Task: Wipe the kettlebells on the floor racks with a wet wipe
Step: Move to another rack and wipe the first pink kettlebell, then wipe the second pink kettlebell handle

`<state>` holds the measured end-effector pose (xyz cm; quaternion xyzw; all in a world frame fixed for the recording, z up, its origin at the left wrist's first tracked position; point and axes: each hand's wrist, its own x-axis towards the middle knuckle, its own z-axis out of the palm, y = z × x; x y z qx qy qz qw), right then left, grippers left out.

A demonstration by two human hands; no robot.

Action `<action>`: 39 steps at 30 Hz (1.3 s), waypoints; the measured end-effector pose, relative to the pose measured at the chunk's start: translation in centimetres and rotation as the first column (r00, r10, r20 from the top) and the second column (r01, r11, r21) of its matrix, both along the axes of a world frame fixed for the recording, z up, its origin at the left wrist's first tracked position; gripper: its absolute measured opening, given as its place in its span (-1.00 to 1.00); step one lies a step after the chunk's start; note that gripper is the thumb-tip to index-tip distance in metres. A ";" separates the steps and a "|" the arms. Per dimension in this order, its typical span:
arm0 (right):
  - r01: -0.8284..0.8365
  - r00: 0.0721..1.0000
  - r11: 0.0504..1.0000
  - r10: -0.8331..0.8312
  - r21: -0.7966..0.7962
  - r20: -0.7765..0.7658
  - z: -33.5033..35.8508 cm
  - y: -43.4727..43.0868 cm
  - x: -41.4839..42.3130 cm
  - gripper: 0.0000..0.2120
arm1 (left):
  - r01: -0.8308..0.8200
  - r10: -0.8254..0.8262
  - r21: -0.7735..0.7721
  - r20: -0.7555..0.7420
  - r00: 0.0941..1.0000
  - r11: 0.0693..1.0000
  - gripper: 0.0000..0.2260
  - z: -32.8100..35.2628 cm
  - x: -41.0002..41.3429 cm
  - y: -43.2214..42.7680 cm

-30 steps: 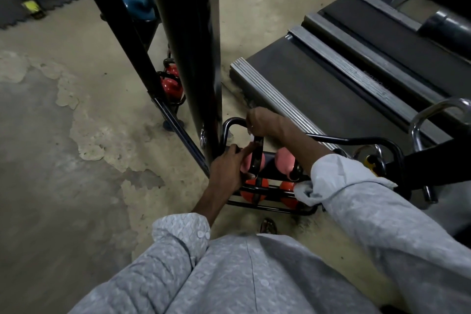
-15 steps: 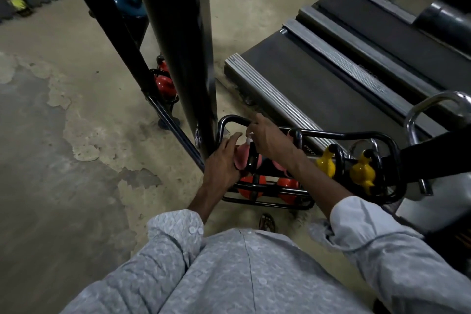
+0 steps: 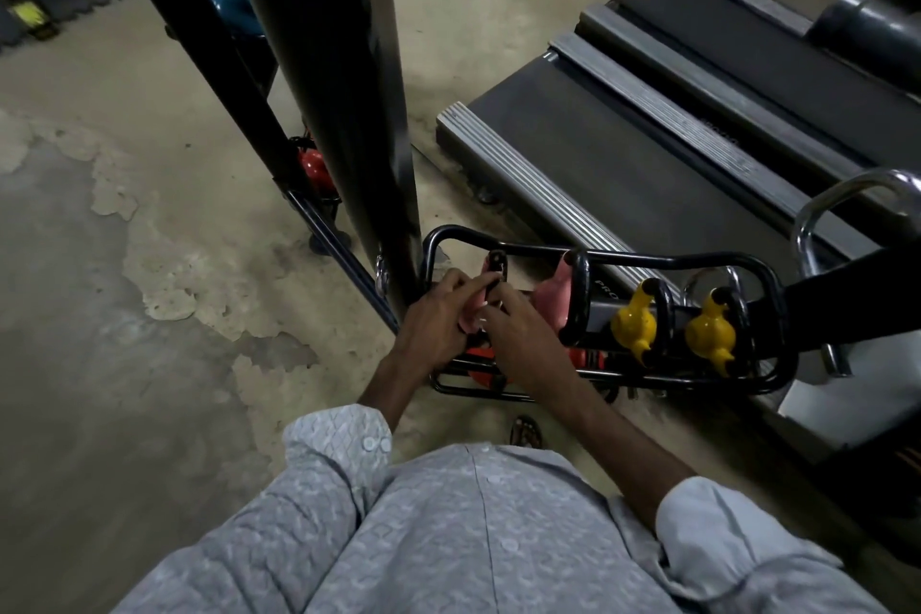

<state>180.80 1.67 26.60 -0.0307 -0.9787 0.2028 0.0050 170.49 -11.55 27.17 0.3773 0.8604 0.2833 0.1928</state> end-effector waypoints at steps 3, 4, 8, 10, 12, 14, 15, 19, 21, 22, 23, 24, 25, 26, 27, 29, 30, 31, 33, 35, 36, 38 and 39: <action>0.019 0.999 1.000 -0.019 -0.016 -0.049 -0.1 -0.4 0.6 -0.66 | 0.017 -0.018 -0.045 -0.031 0.999 0.999 -0.23 -0.1 -0.5 -0.1; 0.017 0.997 1.000 -0.018 -0.016 -0.073 -0.1 -0.6 0.9 -0.68 | 0.017 -0.020 -0.062 -0.045 0.999 0.998 -0.23 -0.1 -0.6 -0.1; -0.007 0.992 0.995 -0.006 -0.100 -0.129 -0.4 -0.5 2.3 -0.64 | 0.037 -0.041 -0.076 -0.054 0.998 0.996 -0.25 0.1 -0.7 -0.2; 0.022 0.987 0.983 -0.050 -0.182 -0.154 -0.8 -0.6 3.0 -0.67 | 0.036 -0.040 -0.083 -0.049 0.998 0.996 -0.24 0.0 -0.7 -0.2; 0.100 0.968 0.943 -0.167 -0.319 -0.190 -1.6 -0.6 3.6 -0.75 | 0.025 -0.030 -0.090 -0.053 0.998 0.996 -0.18 -0.2 -0.7 -0.2; 0.217 0.930 0.873 -0.322 -0.436 -0.180 -2.6 -0.4 4.1 -0.87 | 0.015 -0.019 -0.089 -0.045 0.999 0.996 -0.15 -0.1 -0.6 -0.2; 0.279 0.905 0.836 -0.394 -0.473 -0.162 -3.0 -0.3 4.3 -0.89 | 0.013 -0.016 -0.087 -0.037 0.999 0.996 -0.15 -0.1 -0.6 -0.3; 0.377 0.825 0.754 -0.537 -0.538 -0.174 -1.6 0.7 4.5 -0.82 | -0.001 -0.001 -0.075 -0.028 1.000 0.997 -0.11 -0.1 -0.5 -0.4; 0.388 0.798 0.746 -0.566 -0.542 -0.208 0.1 1.6 4.5 -0.84 | -0.011 0.008 -0.072 -0.038 0.999 0.997 -0.10 0.0 -0.2 -0.3; 0.399 0.777 0.732 -0.590 -0.552 -0.220 1.0 2.4 4.4 -0.84 | -0.019 0.015 -0.073 -0.051 0.999 0.997 -0.11 0.0 0.0 -0.2; 0.419 0.747 0.710 -0.624 -0.566 -0.230 1.6 3.3 4.4 -0.84 | -0.033 0.027 -0.071 -0.074 0.997 0.997 -0.12 0.1 0.3 -0.1; 0.442 0.714 0.685 -0.660 -0.579 -0.235 2.0 4.6 4.3 -0.84 | -0.049 0.042 -0.066 -0.109 0.993 0.997 -0.13 0.3 0.5 0.1; 0.465 0.685 0.659 -0.691 -0.591 -0.232 2.2 5.9 4.3 -0.84 | -0.065 0.056 -0.058 -0.150 0.987 0.996 -0.15 0.4 0.8 0.4; 0.487 0.667 0.637 -0.713 -0.598 -0.217 2.2 7.2 4.2 -0.85 | -0.077 0.067 -0.048 -0.192 0.979 0.996 -0.17 0.5 1.1 0.7; 0.501 0.665 0.623 -0.722 -0.601 -0.194 2.1 8.4 4.1 -0.85 | -0.083 0.072 -0.038 -0.231 0.970 0.996 -0.20 0.6 1.6 1.1; 0.504 0.705 0.634 -0.694 -0.586 -0.146 1.5 10.2 3.8 -0.87 | -0.072 0.061 -0.031 -0.282 0.958 0.997 -0.27 0.8 2.6 2.3; 0.495 0.736 0.663 -0.663 -0.561 -0.134 1.1 10.8 3.6 -0.87 | -0.061 0.048 -0.034 -0.288 0.956 0.998 -0.29 0.8 3.2 3.0; 0.479 0.768 0.696 -0.627 -0.535 -0.128 0.7 11.2 3.4 -0.87 | -0.045 0.031 -0.040 -0.288 0.957 0.998 -0.30 0.8 3.8 3.8; 0.426 0.821 0.758 -0.553 -0.494 -0.140 0.4 11.9 3.2 -0.85 | -0.006 -0.014 -0.067 -0.295 0.955 0.998 -0.31 0.8 4.9 5.5; 0.347 0.869 0.814 -0.466 -0.466 -0.166 0.5 12.5 3.3 -0.80 | 0.017 -0.040 -0.074 -0.311 0.950 0.997 -0.28 0.8 5.9 7.0; 0.309 0.889 0.836 -0.423 -0.453 -0.175 0.6 12.8 3.5 -0.78 | 0.016 -0.036 -0.068 -0.310 0.950 0.998 -0.26 0.8 6.4 7.6; 0.254 0.918 0.875 -0.352 -0.411 -0.184 0.9 13.3 3.9 -0.76 | -0.002 -0.015 -0.058 -0.293 0.956 0.998 -0.23 0.8 7.1 8.4; 0.233 0.926 0.895 -0.324 -0.381 -0.194 0.9 13.6 3.9 -0.76 | -0.014 -0.003 -0.056 -0.284 0.959 0.998 -0.23 0.7 7.4 8.7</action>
